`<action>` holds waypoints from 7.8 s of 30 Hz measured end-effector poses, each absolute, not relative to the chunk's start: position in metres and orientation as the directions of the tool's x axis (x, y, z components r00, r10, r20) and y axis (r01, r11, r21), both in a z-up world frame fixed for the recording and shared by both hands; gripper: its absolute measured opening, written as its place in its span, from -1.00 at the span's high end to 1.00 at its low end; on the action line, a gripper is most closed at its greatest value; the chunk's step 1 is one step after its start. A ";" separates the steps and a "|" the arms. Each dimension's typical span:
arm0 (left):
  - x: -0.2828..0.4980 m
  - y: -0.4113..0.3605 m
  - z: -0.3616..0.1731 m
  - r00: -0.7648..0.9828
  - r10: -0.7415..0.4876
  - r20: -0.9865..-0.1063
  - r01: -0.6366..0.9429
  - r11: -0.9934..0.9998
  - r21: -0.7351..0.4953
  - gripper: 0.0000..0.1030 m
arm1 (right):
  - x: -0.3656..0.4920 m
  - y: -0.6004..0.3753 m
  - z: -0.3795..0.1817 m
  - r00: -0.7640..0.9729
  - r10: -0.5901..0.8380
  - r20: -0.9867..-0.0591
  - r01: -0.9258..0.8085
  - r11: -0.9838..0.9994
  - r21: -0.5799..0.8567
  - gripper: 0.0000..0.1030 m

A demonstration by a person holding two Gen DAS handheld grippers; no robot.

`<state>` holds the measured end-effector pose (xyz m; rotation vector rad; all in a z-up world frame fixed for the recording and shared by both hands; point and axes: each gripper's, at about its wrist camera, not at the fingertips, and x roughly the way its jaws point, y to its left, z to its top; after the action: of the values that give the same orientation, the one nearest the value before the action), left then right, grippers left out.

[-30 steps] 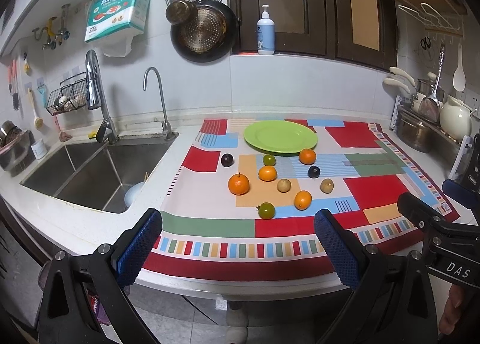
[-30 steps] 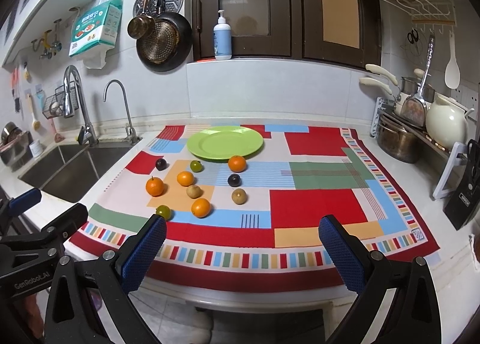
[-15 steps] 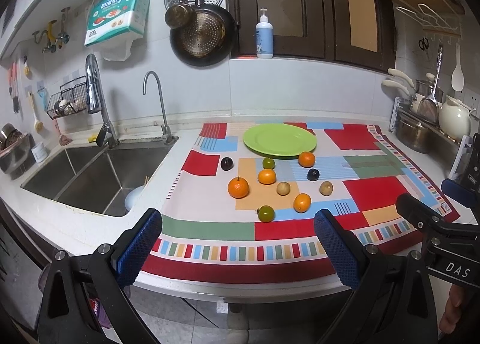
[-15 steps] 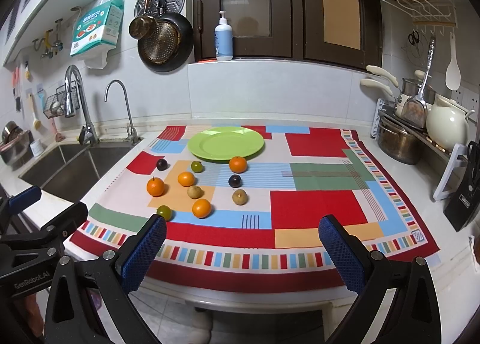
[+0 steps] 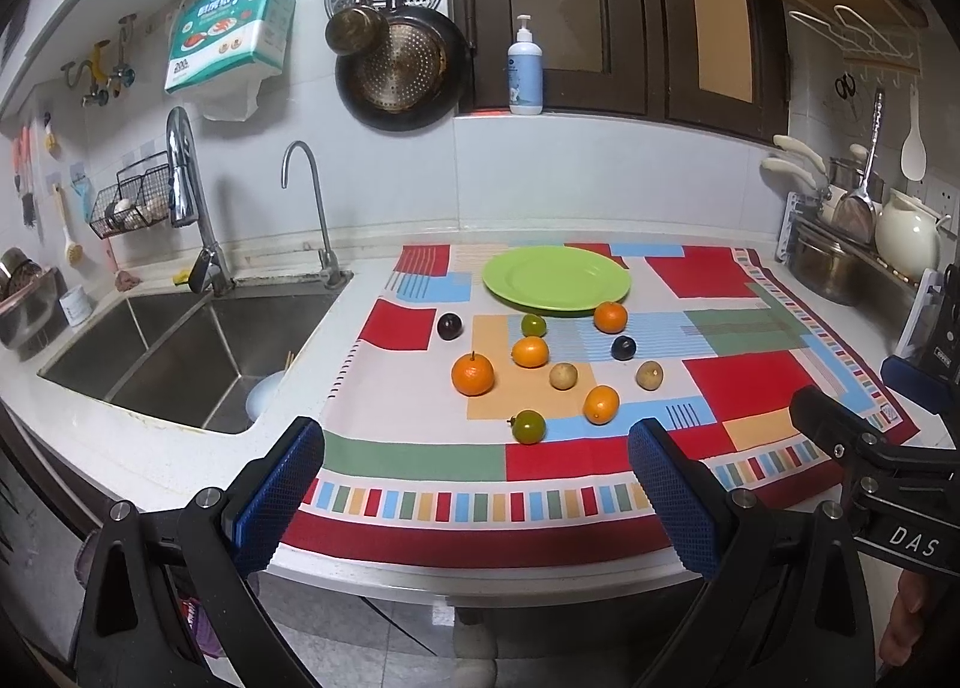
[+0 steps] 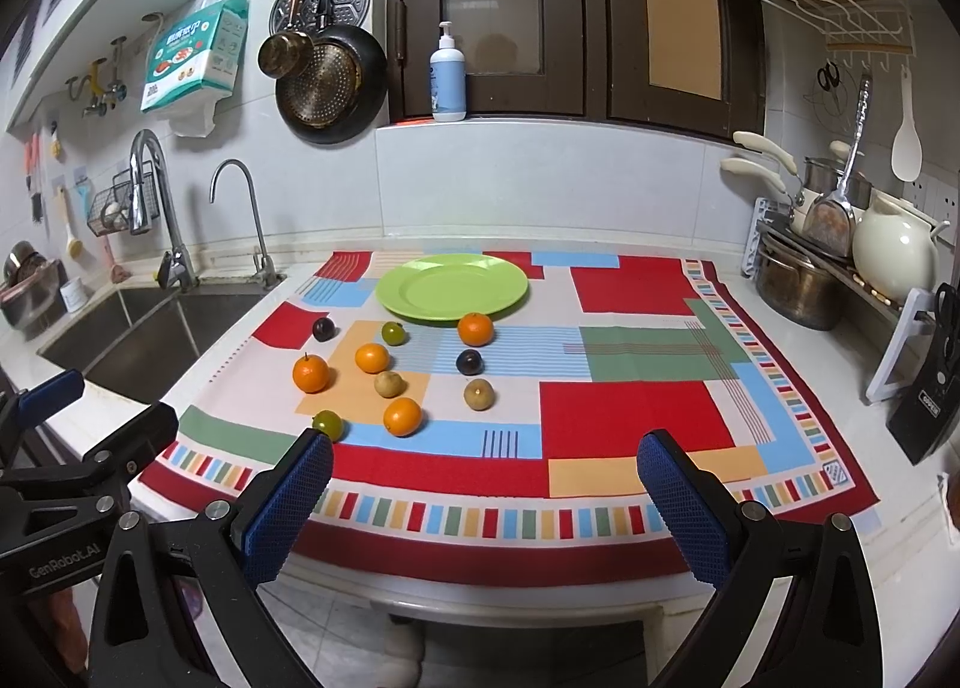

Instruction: Organize fruits

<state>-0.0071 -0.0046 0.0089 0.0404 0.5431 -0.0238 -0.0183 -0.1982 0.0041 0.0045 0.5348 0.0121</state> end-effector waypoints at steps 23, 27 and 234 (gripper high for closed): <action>0.044 -0.009 -0.025 0.837 -0.092 -0.540 0.162 0.983 0.084 -0.70 | 0.031 -0.186 -0.021 0.821 0.062 -0.568 -0.080 0.997 -0.008 -0.91; 0.064 -0.014 -0.037 0.809 -0.131 -0.573 0.222 0.971 0.092 -0.51 | 0.050 -0.179 -0.032 0.792 0.094 -0.604 -0.118 0.993 0.000 -0.75; 0.190 0.043 -0.057 0.699 -0.274 -0.661 0.402 0.914 0.047 -0.82 | 0.173 -0.113 -0.061 0.715 0.079 -0.695 -0.077 0.996 0.035 -0.45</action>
<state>0.1897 0.0428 -0.0568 0.1935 0.7022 -0.3792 0.1733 -0.1130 -0.0614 0.0038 0.7693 0.0864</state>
